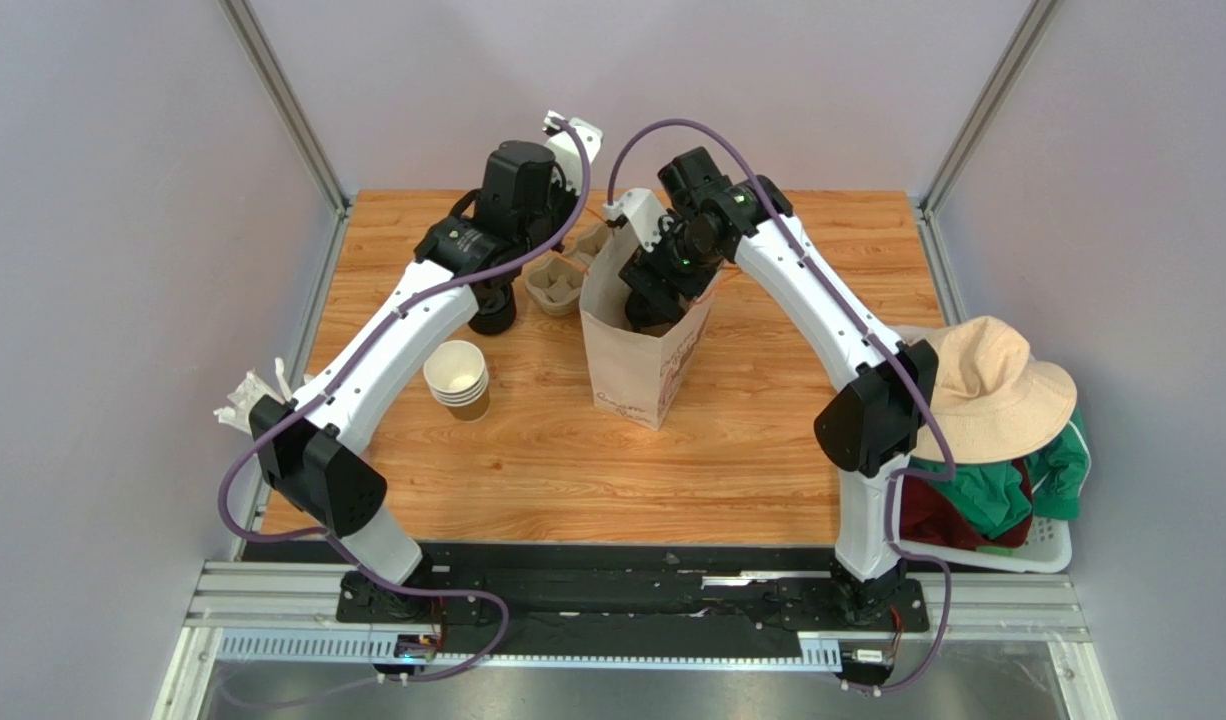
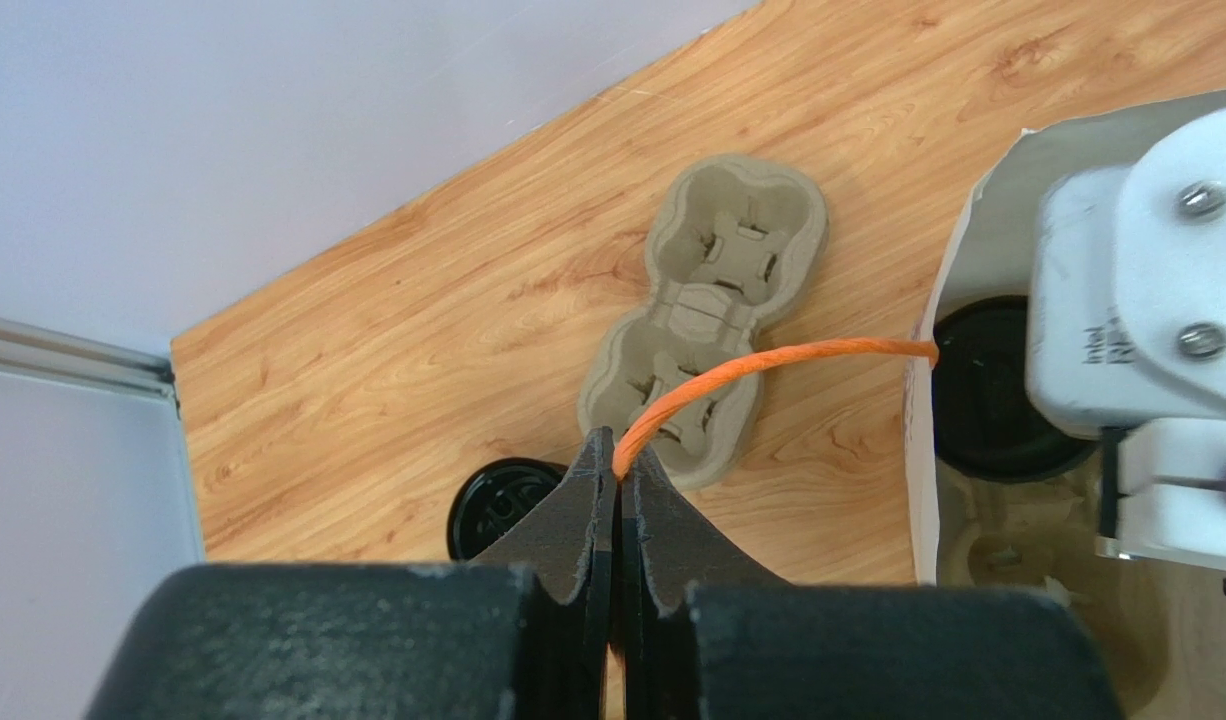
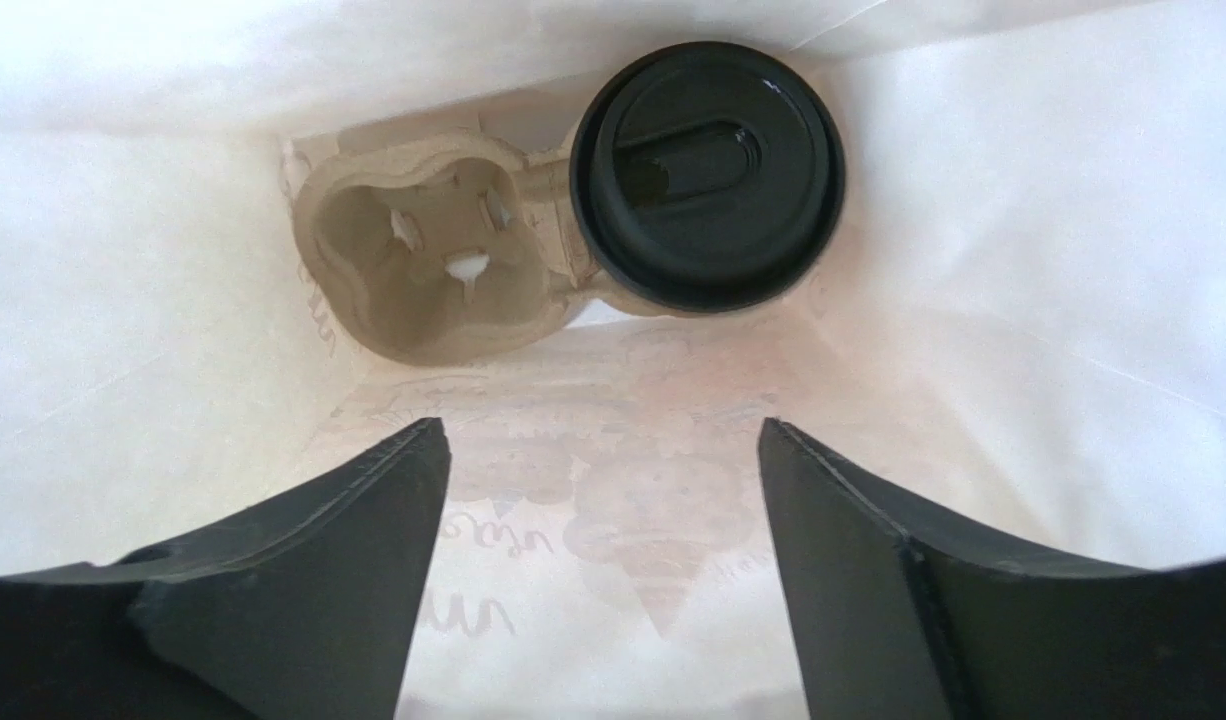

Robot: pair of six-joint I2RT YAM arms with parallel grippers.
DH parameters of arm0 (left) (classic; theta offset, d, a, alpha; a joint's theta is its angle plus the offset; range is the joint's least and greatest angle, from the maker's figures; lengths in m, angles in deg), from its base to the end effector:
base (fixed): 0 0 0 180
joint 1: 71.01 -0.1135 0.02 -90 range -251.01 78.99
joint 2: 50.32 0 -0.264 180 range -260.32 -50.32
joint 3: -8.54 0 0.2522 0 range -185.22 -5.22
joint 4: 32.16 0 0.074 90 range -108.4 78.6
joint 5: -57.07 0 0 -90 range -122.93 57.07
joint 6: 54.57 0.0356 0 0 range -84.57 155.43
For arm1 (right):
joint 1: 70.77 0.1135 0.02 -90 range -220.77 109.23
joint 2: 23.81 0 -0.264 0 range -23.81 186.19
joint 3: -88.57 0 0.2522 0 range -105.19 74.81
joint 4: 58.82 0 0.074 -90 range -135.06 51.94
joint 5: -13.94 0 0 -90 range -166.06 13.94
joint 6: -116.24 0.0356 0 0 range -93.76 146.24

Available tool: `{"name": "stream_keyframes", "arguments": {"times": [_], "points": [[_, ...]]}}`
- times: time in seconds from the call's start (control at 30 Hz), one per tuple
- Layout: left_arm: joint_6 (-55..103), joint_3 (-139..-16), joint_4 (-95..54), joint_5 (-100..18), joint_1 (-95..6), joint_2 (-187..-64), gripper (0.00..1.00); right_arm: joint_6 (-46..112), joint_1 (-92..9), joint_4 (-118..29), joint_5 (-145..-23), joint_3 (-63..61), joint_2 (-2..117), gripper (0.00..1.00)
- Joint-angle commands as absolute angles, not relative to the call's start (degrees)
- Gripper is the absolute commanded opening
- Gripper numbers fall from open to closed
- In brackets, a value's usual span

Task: Pack the takeout coffee

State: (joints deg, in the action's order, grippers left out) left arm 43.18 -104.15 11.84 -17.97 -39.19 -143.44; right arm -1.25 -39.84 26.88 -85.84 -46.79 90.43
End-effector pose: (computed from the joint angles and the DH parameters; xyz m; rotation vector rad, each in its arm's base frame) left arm 0.3198 -0.1876 0.4168 0.5113 1.9148 -0.0116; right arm 0.3490 0.2162 0.3466 -1.3595 2.3251 0.2485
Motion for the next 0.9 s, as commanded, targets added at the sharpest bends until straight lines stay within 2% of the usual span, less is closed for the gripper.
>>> {"name": "stream_keyframes", "arguments": {"times": [0.0,0.1,0.2,0.3,0.4,0.43,0.6,0.63,0.7,0.8,0.87], "points": [[42.64,-105.68,10.60,-18.34,-38.84,-141.46,0.00,0.83,-40.01,22.00,-87.22,-48.23,85.35,0.81],[42.81,-106.11,10.69,-19.03,-38.58,-141.64,0.00,2.93,-40.01,19.73,-87.49,-48.67,83.78,0.82],[43.16,-106.91,10.69,-20.00,-38.49,-142.25,0.11,5.57,-40.01,16.65,-86.88,-48.93,81.76,0.83],[43.78,-108.22,10.95,-21.67,-38.40,-143.13,0.17,7.86,-40.10,13.13,-85.03,-49.38,80.17,0.84],[44.13,-109.63,11.30,-23.69,-38.40,-143.57,0.30,9.80,-40.63,10.49,-83.19,-50.69,78.67,0.85],[44.39,-110.42,11.48,-23.87,-38.40,-143.57,0.39,10.24,-41.15,9.61,-82.14,-51.13,78.32,0.86],[44.74,-111.56,12.36,-26.77,-38.49,-142.52,0.58,12.17,-43.52,8.99,-80.37,-53.51,78.67,0.88],[44.66,-111.65,12.62,-27.30,-38.40,-142.26,0.67,12.70,-44.57,8.55,-80.89,-53.33,78.67,0.88],[44.74,-111.74,13.15,-28.53,-38.49,-141.38,0.73,13.23,-45.28,8.38,-80.72,-53.59,79.29,0.88],[45.45,-112.27,14.29,-28.62,-38.40,-140.15,0.92,13.49,-46.78,8.29,-80.19,-54.29,80.95,0.88],[46.15,-112.97,15.52,-28.01,-38.40,-139.45,0.93,13.32,-47.83,8.46,-80.54,-54.74,82.18,0.88]]}}
